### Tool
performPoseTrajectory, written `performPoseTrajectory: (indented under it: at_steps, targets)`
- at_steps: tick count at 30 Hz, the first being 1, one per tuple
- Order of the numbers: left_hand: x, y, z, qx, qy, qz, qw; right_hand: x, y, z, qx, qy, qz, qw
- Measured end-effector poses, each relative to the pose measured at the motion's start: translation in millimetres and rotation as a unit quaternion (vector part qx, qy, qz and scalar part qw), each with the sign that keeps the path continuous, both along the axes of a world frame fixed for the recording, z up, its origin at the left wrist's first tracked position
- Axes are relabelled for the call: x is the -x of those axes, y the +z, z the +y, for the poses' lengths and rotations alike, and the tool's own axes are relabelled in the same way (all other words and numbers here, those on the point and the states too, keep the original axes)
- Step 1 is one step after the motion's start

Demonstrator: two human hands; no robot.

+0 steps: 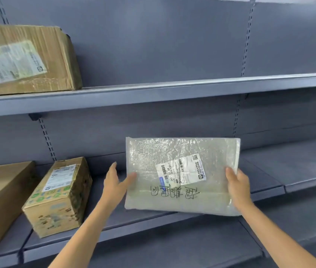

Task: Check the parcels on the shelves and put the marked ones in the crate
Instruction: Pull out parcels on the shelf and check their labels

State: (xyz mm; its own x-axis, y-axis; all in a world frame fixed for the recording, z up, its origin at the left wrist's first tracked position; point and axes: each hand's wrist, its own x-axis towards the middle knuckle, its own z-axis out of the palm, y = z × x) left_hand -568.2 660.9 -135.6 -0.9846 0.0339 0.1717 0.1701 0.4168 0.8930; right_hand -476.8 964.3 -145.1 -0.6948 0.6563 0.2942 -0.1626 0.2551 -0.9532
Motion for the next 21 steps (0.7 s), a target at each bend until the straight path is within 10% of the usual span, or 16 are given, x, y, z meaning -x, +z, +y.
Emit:
performPoseTrajectory:
  at_steps: [5, 17, 21]
  targets:
    - [-23, 9, -36, -0.195, -0.103, -0.138, 0.966, -3, -8, -29, 0.062, 0.049, -0.068, 0.995]
    - [-59, -3, -79, -0.196, -0.099, -0.087, 0.972, -11, -17, -72, 0.143, 0.136, -0.103, 0.975]
    - [-66, 6, -88, -0.152, -0.108, -0.073, 0.980, -16, -2, -65, 0.002, 0.032, -0.079, 0.996]
